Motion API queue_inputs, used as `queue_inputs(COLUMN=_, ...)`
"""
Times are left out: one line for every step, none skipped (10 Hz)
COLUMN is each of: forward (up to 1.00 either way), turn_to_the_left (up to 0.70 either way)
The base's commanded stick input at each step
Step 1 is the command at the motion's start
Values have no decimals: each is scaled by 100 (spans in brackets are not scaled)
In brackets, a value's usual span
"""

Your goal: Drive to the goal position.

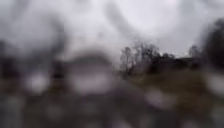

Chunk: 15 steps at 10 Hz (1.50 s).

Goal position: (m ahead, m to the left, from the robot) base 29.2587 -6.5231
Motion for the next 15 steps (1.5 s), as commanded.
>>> queue_inputs(forward=85, turn_to_the_left=34)
queue_inputs(forward=85, turn_to_the_left=34)
queue_inputs(forward=85, turn_to_the_left=26)
queue_inputs(forward=85, turn_to_the_left=2)
queue_inputs(forward=85, turn_to_the_left=0)
queue_inputs(forward=85, turn_to_the_left=0)
queue_inputs(forward=85, turn_to_the_left=0)
queue_inputs(forward=85, turn_to_the_left=0)
queue_inputs(forward=85, turn_to_the_left=0)
queue_inputs(forward=85, turn_to_the_left=0)
queue_inputs(forward=85, turn_to_the_left=0)
queue_inputs(forward=85, turn_to_the_left=0)
queue_inputs(forward=85, turn_to_the_left=0)
queue_inputs(forward=85, turn_to_the_left=0)
queue_inputs(forward=85, turn_to_the_left=0)
